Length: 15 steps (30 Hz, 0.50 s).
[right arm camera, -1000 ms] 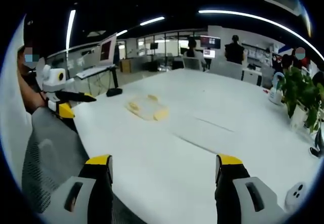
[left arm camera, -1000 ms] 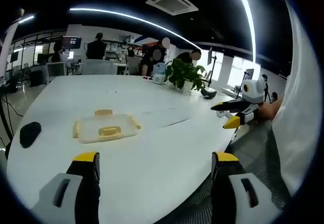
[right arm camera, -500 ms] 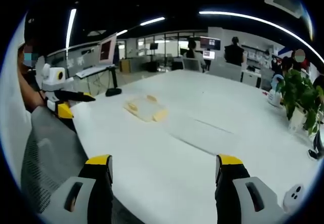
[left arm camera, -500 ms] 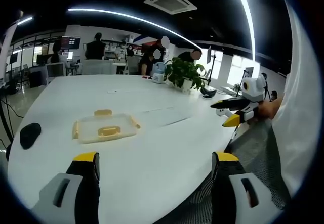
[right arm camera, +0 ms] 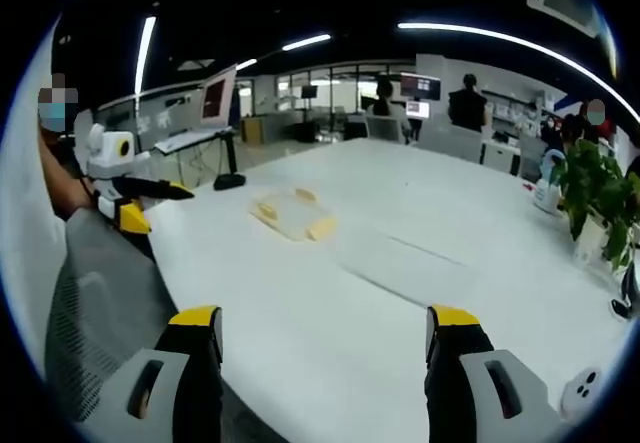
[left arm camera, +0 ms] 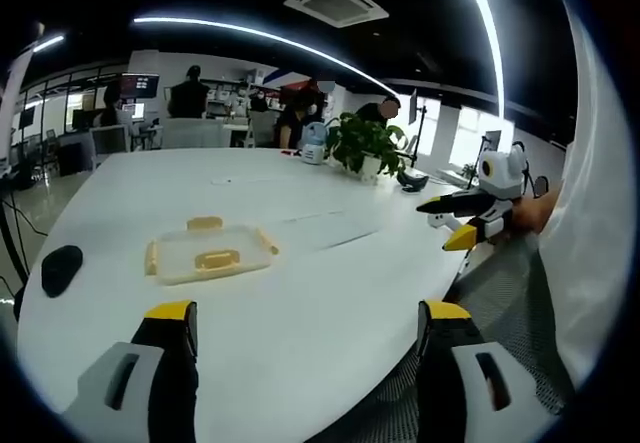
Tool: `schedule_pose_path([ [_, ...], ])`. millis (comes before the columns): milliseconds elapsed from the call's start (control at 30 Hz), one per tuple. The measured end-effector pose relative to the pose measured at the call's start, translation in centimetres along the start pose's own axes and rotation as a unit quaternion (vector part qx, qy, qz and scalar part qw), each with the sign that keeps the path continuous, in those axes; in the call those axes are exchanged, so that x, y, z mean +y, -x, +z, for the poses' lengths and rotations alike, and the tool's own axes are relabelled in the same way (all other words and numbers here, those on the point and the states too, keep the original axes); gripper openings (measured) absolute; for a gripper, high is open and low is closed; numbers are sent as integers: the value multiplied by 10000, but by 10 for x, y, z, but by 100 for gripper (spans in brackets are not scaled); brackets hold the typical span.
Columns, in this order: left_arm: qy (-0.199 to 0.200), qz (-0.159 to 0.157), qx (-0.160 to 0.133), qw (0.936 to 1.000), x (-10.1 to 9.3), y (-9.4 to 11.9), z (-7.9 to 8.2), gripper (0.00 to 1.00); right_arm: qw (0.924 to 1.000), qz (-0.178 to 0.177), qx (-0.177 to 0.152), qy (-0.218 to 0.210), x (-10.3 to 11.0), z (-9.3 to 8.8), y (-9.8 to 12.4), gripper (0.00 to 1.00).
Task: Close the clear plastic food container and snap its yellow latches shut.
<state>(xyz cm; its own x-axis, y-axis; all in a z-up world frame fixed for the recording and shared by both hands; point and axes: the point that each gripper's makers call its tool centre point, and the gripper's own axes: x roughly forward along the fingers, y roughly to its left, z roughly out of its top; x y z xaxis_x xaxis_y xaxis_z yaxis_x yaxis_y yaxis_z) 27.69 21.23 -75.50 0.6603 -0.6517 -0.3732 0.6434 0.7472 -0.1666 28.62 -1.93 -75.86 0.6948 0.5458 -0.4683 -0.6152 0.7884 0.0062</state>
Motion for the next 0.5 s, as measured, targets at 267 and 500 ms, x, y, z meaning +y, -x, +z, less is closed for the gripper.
schedule_pose_path([
  [267, -31, 6, -20, 10000, 2, 2, 6, 93, 9998, 173, 0, 66, 7, 3, -2, 84],
  [500, -87, -103, -21, 9999, 3, -2, 11, 93, 9996, 252, 50, 86, 10, 2, -2, 84],
])
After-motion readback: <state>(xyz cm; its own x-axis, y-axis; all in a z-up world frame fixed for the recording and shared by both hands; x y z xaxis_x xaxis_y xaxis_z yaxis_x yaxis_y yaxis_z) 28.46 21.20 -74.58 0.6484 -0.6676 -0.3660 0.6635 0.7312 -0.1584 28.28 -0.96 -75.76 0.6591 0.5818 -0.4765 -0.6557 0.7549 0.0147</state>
